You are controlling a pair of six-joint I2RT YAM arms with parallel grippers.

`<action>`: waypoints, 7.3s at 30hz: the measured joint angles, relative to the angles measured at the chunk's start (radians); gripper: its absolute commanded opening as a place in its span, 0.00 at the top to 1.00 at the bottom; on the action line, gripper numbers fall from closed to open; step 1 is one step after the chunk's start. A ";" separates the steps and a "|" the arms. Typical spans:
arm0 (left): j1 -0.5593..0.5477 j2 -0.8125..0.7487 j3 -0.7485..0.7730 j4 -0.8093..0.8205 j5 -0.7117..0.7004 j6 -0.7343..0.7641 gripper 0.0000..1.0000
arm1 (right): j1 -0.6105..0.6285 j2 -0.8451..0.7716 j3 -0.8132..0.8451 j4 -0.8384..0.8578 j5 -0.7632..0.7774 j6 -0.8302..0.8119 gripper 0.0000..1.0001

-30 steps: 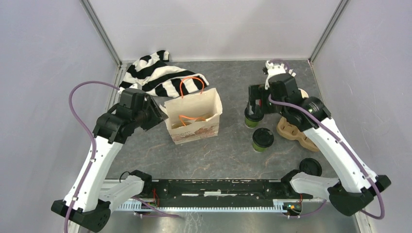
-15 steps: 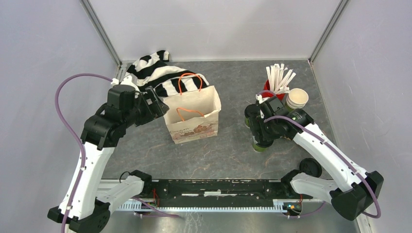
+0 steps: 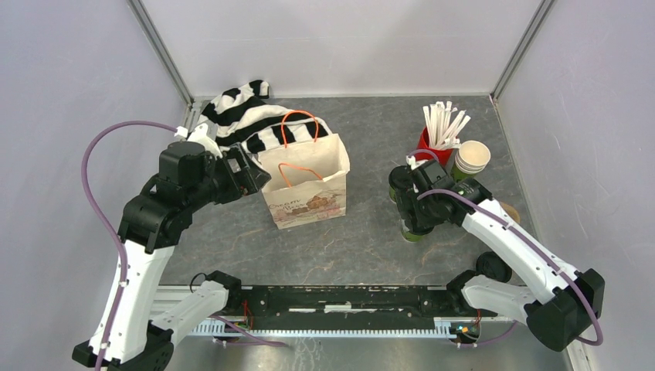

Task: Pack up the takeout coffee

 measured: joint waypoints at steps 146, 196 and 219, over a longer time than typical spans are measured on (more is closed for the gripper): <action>0.000 -0.223 -0.711 0.929 -0.056 0.373 0.98 | 0.736 0.559 0.968 0.010 0.138 -0.622 0.69; -0.002 -0.591 -0.946 0.936 -0.043 0.124 0.98 | 0.725 0.678 0.717 0.220 0.173 -0.933 0.75; -0.043 -0.596 -0.940 0.902 -0.051 0.114 0.98 | 0.634 0.655 0.587 0.266 0.223 -1.031 0.78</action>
